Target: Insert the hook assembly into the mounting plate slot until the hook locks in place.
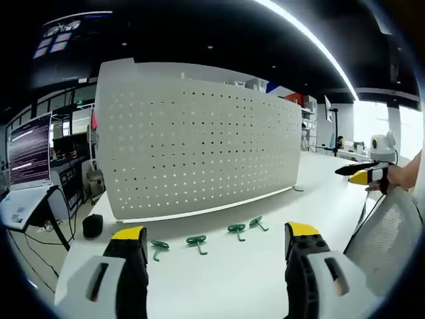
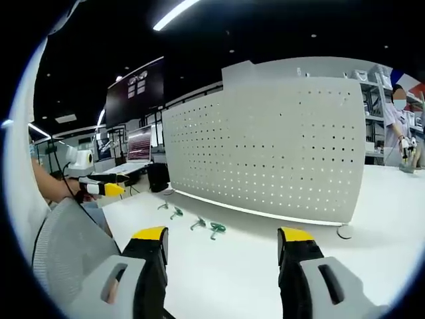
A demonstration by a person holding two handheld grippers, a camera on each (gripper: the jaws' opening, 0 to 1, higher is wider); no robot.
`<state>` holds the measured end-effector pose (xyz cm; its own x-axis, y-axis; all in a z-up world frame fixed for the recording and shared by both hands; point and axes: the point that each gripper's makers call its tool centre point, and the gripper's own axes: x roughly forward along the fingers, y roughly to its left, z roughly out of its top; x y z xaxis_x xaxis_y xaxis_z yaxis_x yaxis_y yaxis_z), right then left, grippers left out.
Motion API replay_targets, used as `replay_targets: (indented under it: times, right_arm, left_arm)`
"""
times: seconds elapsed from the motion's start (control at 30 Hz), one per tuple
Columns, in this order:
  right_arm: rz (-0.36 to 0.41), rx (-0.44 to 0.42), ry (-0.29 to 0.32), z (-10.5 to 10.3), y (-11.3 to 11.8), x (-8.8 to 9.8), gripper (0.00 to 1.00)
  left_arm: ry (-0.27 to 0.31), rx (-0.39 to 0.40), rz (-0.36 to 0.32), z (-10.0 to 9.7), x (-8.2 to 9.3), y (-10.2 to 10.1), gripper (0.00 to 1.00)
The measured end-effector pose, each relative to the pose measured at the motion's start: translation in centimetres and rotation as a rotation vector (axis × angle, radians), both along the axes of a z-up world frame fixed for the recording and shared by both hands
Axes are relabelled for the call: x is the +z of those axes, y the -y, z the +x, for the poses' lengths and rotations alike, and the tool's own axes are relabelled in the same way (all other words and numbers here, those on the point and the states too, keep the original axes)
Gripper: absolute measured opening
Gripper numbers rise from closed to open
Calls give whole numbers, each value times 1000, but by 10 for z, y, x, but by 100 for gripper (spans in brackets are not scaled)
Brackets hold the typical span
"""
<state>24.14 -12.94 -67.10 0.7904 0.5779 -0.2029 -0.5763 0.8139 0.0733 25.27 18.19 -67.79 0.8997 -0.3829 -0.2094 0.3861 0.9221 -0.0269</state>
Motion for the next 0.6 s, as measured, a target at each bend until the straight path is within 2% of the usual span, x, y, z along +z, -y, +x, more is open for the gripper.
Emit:
replay_targets:
  times: [0.6]
  right_arm:
    - [-25,10,37,0,-2,6,65]
  left_arm:
    - [4,-4,12,0,2,1,86]
